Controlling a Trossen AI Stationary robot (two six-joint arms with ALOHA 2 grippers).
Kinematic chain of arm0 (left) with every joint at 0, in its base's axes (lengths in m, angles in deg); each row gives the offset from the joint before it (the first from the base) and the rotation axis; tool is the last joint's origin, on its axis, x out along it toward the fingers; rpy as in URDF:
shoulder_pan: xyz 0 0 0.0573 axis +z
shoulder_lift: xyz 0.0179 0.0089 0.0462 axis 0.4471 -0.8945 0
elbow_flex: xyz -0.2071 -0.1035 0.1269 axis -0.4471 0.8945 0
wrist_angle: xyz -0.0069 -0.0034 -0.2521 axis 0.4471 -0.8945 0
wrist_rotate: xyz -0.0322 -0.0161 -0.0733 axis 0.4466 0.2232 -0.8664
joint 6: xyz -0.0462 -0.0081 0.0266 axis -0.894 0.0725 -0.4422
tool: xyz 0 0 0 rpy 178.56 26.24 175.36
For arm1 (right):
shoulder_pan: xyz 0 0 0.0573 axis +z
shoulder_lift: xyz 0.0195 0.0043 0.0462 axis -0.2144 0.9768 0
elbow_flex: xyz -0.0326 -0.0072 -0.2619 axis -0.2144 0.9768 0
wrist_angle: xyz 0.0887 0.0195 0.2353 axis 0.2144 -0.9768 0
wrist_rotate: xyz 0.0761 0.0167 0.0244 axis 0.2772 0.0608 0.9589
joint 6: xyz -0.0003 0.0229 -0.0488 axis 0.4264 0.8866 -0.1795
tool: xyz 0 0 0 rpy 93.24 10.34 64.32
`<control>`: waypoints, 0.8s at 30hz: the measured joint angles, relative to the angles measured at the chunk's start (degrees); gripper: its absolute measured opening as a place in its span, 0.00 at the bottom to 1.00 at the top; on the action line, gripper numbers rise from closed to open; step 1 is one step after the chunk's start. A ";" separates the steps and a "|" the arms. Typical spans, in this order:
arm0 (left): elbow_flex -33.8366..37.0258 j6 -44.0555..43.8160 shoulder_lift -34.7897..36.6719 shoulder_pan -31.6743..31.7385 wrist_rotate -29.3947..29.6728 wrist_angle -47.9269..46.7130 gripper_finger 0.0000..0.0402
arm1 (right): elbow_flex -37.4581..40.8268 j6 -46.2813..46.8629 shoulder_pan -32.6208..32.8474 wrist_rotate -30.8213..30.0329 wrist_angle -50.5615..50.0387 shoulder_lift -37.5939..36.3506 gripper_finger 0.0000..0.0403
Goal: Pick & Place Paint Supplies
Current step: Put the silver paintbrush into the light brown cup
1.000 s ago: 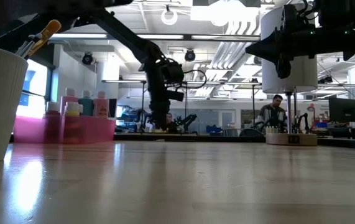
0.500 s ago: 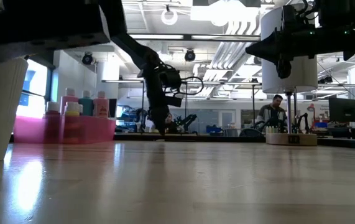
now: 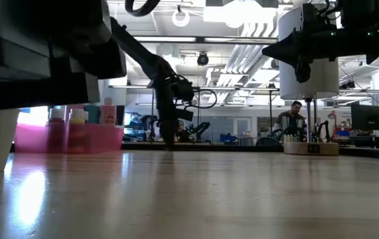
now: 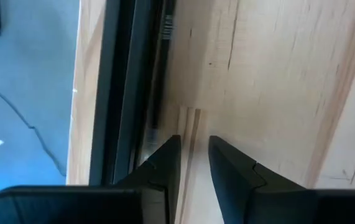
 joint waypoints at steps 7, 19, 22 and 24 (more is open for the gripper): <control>-0.79 1.29 -0.22 -0.23 -0.09 -1.52 0.21 | 0.00 0.13 0.00 -0.02 0.45 -0.01 0.00; -8.92 -2.76 -0.44 -0.04 6.01 -11.94 0.21 | 0.00 1.49 0.00 0.21 0.62 -0.02 0.00; -9.26 -1.31 -0.48 0.76 7.11 -11.94 0.21 | 0.00 1.28 -0.02 0.21 0.64 -0.02 0.00; -9.31 -1.04 -0.48 1.29 5.65 -11.97 0.21 | 0.00 1.22 0.00 0.19 0.77 -0.02 0.00</control>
